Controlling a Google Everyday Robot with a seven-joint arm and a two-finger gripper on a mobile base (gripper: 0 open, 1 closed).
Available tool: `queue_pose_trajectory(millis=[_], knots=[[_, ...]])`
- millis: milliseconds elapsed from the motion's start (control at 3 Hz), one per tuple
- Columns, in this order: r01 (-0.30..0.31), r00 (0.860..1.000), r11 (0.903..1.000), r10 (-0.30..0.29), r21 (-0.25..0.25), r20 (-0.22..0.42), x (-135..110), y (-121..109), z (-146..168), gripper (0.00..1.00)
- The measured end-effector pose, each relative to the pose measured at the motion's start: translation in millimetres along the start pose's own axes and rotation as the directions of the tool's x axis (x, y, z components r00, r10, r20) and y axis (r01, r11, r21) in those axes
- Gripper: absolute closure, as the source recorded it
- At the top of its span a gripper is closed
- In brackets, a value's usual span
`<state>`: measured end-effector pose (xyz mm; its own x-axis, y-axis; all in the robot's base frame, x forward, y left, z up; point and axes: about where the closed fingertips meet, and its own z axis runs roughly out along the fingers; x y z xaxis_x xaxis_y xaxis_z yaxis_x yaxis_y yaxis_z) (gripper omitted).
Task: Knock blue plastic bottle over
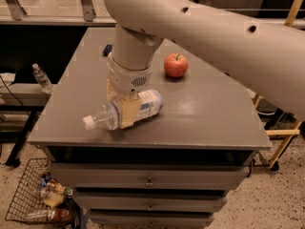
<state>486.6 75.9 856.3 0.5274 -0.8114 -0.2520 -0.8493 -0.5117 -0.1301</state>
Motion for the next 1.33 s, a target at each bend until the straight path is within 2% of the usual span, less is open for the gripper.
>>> queue_pose_trajectory(millis=[333, 667, 1333], knots=[[0.006, 1.0, 0.9998, -0.006, -0.019, -0.004, -4.8, 1.6, 11.9, 1.0], [0.007, 1.0, 0.9998, -0.007, -0.017, -0.004, -5.5, 1.5, 11.5, 0.82], [0.011, 1.0, 0.9998, -0.011, -0.015, -0.005, -7.3, 1.7, 11.7, 0.35]])
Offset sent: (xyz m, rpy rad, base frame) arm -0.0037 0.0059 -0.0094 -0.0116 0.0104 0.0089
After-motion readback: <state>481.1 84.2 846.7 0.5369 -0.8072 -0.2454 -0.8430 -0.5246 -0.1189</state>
